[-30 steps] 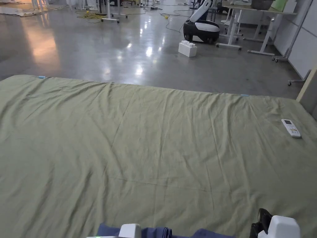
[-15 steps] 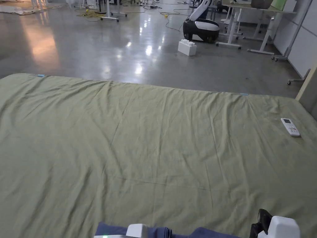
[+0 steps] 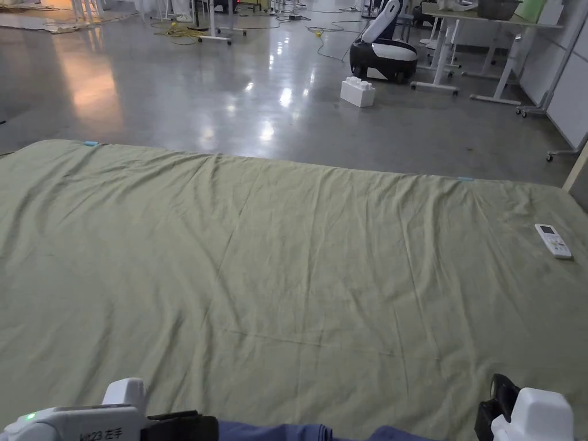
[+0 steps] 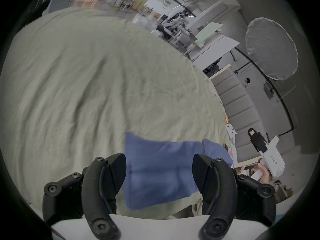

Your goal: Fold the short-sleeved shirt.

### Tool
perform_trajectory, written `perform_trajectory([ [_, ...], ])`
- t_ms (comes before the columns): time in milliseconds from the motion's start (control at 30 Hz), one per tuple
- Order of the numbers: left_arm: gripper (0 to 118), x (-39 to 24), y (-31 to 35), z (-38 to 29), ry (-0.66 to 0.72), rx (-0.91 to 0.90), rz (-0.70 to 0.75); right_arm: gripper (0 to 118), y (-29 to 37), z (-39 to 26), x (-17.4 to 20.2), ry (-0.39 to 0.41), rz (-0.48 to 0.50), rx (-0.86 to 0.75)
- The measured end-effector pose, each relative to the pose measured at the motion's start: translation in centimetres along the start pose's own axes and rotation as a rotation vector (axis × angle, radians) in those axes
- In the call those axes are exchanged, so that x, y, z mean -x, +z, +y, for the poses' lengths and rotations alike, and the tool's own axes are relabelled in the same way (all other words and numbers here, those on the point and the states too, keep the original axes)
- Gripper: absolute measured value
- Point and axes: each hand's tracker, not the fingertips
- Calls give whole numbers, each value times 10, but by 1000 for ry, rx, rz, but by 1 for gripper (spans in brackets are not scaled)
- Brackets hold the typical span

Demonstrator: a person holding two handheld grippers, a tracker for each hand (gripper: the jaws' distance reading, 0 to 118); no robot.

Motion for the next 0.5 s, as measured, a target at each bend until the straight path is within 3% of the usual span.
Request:
perform_trajectory([
  [233, 79, 47, -39, -18, 167, 102, -192, 0, 1, 4, 5, 1, 4, 0],
  [367, 75, 57, -55, -26, 210, 49, -311, 0, 4, 8, 5, 4, -1, -4],
  [400, 69, 57, -58, -27, 218, 44, -302, 0, 4, 8, 4, 4, -3, -5],
  [500, 33, 54, -64, -28, 181, 38, -248, 0, 5, 7, 4, 12, -9, -4],
])
